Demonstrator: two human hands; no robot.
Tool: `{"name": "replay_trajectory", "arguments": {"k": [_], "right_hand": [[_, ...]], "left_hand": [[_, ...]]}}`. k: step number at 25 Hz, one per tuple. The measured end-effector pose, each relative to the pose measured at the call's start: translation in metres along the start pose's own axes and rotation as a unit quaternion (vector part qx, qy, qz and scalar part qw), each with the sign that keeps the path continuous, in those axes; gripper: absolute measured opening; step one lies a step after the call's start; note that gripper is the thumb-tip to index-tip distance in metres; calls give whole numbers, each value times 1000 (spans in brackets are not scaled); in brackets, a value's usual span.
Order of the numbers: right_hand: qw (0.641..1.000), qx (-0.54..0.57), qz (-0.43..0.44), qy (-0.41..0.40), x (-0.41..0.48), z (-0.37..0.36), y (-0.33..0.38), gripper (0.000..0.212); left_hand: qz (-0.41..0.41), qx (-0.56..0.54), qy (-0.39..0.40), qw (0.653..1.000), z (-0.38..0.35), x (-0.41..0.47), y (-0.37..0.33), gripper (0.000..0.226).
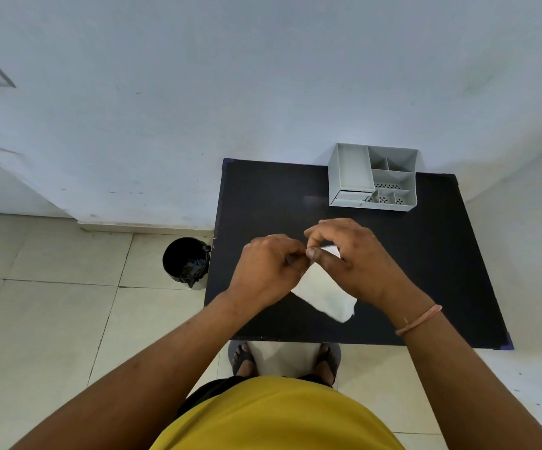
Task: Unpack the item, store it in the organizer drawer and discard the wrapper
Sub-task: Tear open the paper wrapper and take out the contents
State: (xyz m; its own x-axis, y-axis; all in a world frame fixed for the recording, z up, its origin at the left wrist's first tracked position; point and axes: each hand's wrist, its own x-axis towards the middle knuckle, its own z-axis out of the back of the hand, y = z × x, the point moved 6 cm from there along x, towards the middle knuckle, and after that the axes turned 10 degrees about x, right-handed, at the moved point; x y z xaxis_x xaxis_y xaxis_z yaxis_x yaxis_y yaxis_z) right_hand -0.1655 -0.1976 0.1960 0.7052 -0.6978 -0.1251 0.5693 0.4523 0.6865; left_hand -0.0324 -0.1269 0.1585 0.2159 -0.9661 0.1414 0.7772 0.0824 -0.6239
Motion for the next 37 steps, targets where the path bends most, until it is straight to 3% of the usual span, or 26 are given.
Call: {"name": "replay_trajectory", "arguments": {"k": [2, 6, 8, 10, 12, 14, 17, 19, 21, 23, 25, 27, 30, 32, 34, 35, 37], "right_hand": [[998, 44, -4, -46, -5, 5, -1, 9], [955, 182, -30, -231, -28, 16, -8, 19], [967, 156, -71, -189, -31, -4, -15, 26], [984, 125, -118, -49, -24, -44, -21, 31], [990, 94, -103, 28, -15, -73, -19, 27], [991, 100, -83, 26, -6, -84, -16, 21], [975, 174, -136, 5, 0, -88, -25, 22], [975, 141, -169, 23, 1, -92, -30, 43], [988, 55, -138, 38, 3, -90, -24, 63], [994, 45, -92, 31, 6, -84, -15, 67], [994, 52, -95, 22, 6, -73, -13, 68], [994, 36, -98, 15, 5, -60, -11, 68], [996, 50, -80, 1, -4, -37, -6, 70], [992, 95, -81, 17, -12, -26, -5, 77], [983, 152, -98, 39, -19, -27, -14, 74], [977, 178, -110, 42, -20, -31, -23, 64], [957, 237, -165, 25, -21, -44, -51, 40]], "left_hand": [[15, 16, 17, 1000, -3, 2, 2, 12], [76, 61, 22, 995, -2, 7, 13, 20], [93, 64, 7, 994, 1, 6, 16, 27], [84, 68, -3, 994, 2, 2, 18, 31], [56, 86, -12, 995, 3, -5, 17, 31], [34, 96, -38, 994, 7, -14, 17, 29], [53, 82, -93, 991, 18, -19, 27, 25], [81, 66, -99, 990, 21, -17, 35, 24], [92, 62, -83, 990, 17, -14, 36, 24], [88, 63, -71, 992, 13, -14, 31, 25], [71, 15, -45, 996, 14, -15, 30, 30], [84, -113, -19, 990, 25, -11, 36, 44], [255, -271, -31, 928, 41, 4, 88, 71], [367, -337, 119, 859, 25, 3, 121, 87], [375, -470, 270, 752, -4, -11, 127, 75], [379, -525, 287, 706, -16, -20, 128, 66], [390, -565, 282, 671, -34, -34, 130, 58]]}}
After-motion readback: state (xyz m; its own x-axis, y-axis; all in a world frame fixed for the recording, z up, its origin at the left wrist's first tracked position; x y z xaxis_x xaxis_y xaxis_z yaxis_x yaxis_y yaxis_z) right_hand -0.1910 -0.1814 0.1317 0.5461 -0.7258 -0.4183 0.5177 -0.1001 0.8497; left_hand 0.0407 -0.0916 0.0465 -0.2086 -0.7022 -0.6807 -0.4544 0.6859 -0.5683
